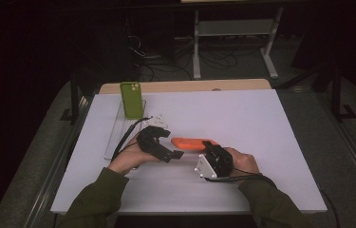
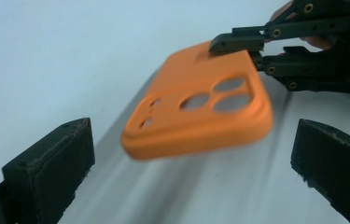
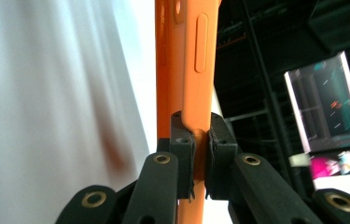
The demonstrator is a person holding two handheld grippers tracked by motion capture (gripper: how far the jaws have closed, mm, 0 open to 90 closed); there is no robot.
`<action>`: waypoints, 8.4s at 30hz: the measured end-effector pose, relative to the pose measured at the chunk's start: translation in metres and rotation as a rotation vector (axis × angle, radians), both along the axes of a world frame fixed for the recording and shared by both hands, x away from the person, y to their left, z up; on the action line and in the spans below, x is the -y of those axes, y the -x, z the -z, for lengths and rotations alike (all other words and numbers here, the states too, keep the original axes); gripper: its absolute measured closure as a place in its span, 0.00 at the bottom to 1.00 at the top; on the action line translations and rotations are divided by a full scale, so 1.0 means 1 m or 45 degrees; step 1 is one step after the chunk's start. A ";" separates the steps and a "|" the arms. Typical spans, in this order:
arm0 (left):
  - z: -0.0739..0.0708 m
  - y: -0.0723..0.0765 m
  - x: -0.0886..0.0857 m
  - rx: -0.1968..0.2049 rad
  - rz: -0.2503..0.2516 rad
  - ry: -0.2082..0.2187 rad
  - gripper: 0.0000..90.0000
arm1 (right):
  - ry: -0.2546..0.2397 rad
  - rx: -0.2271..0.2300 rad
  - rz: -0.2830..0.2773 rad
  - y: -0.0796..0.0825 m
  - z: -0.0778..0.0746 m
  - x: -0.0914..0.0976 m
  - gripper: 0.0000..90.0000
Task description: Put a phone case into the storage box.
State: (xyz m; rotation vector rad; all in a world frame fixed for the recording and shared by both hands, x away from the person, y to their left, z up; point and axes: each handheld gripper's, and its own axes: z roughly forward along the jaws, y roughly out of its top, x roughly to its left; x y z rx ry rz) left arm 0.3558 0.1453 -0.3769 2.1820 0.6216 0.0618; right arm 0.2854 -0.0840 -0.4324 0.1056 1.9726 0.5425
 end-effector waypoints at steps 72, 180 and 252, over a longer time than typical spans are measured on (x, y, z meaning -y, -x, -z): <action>-0.006 -0.021 0.049 0.092 -0.249 0.280 0.00 | -1.031 -0.764 0.263 -0.022 -0.029 0.015 0.92; -0.087 -0.056 -0.001 0.302 -0.395 0.176 0.17 | -0.864 -0.976 0.292 0.003 0.008 0.097 0.00; -0.037 -0.129 -0.091 0.281 -1.146 -0.219 0.16 | -0.885 -0.952 0.300 0.003 0.006 0.101 0.00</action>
